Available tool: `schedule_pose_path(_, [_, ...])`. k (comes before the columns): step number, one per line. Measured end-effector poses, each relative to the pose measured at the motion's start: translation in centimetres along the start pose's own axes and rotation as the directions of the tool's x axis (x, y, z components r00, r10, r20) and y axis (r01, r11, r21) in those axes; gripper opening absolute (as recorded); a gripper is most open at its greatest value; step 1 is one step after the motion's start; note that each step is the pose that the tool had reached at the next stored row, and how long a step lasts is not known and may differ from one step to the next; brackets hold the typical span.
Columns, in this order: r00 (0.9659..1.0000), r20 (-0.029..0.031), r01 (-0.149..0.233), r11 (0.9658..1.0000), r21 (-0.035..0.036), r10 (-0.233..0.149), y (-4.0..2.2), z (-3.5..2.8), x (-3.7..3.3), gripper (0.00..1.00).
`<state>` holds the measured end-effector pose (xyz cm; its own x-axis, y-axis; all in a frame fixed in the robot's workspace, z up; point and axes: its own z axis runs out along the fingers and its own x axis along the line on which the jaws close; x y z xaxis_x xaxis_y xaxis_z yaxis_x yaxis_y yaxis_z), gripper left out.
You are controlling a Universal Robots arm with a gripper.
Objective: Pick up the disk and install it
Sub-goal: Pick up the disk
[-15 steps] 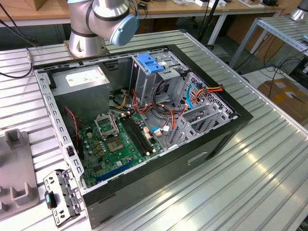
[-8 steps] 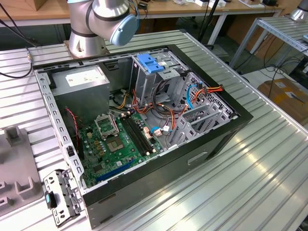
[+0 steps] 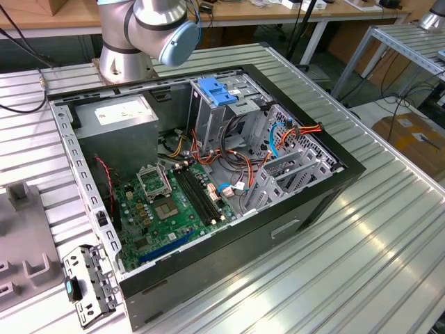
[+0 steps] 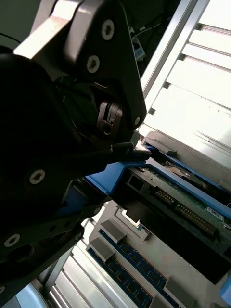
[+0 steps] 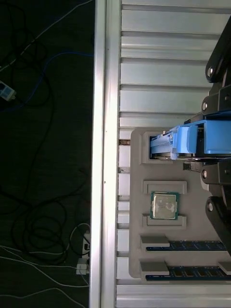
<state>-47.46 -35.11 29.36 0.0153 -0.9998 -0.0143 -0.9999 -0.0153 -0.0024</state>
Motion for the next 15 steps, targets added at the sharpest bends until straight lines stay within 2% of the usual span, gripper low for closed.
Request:
schedule_pose_path(10, [1.0,0.0,0.004,1.0,0.0,-0.004,0.0,0.0,0.12,0.37])
schedule_pose_path(15, [0.9998,0.0,-0.022,0.9998,0.0003,0.022,0.0,0.0,0.12,0.37])
